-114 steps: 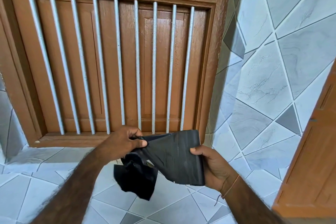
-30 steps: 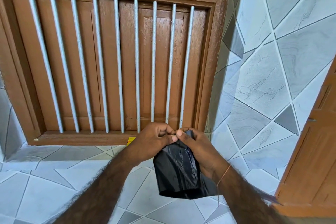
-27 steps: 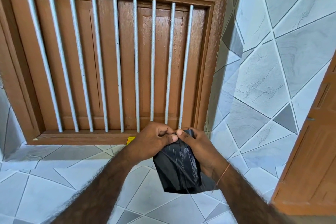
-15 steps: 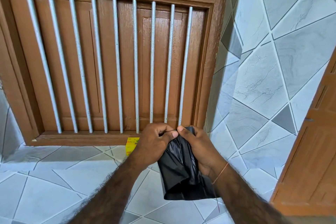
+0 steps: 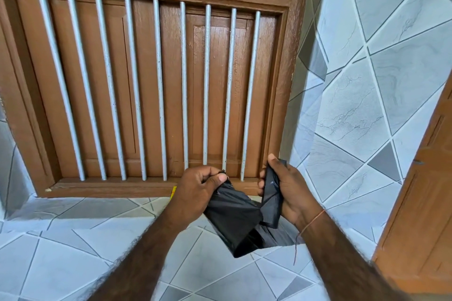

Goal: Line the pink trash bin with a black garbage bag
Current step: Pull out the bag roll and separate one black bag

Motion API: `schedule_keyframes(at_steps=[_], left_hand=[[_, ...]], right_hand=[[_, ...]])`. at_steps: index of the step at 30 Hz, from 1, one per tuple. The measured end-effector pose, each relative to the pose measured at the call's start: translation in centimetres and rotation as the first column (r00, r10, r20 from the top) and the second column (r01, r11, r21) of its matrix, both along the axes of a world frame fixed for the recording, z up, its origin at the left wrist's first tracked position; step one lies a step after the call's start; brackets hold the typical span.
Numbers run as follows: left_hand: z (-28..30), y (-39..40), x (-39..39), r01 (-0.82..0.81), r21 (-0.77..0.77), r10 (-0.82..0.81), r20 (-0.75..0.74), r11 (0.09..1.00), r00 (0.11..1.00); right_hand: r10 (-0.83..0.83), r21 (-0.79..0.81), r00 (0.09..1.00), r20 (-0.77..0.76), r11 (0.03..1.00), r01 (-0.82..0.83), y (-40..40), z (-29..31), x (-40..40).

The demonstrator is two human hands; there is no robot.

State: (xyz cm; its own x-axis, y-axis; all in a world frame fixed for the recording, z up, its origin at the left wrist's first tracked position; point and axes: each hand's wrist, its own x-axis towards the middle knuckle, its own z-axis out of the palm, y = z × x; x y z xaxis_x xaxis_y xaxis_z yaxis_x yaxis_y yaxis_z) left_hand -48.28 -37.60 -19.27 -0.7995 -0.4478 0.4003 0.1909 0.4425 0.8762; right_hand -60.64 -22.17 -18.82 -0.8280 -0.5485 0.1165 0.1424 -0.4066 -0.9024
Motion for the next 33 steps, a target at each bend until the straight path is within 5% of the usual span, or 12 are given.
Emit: schedule_keyframes(at_steps=[16, 19, 24, 30, 33], left_hand=[[-3.7, -5.4, 1.6, -0.186, -0.138, 0.196, 0.066, 0.973, 0.978], [-5.3, -7.5, 1.7, -0.169, -0.27, 0.22, 0.172, 0.948, 0.96], [-7.5, -7.9, 0.8, -0.049, -0.24, 0.136, 0.361, 0.97, 0.923], [-8.8, -7.3, -2.6, -0.176, -0.129, 0.205, 0.262, 0.976, 0.943], [-8.4, -6.5, -4.0, -0.212, -0.28, 0.294, 0.295, 0.936, 0.909]], right_hand=[[-0.196, -0.05, 0.974, 0.109, 0.978, 0.203, 3.4, -0.3, -3.5], [-0.2, -0.022, 0.973, 0.116, 0.979, 0.204, 3.7, -0.7, -3.8], [-0.168, 0.019, 0.968, 0.188, 0.986, 0.168, 2.1, -2.3, -3.1], [-0.211, 0.061, 0.905, 0.371, 0.977, 0.203, -0.4, -4.5, -2.7], [-0.207, 0.072, 0.882, 0.423, 0.978, 0.195, -1.0, -5.4, -2.9]])
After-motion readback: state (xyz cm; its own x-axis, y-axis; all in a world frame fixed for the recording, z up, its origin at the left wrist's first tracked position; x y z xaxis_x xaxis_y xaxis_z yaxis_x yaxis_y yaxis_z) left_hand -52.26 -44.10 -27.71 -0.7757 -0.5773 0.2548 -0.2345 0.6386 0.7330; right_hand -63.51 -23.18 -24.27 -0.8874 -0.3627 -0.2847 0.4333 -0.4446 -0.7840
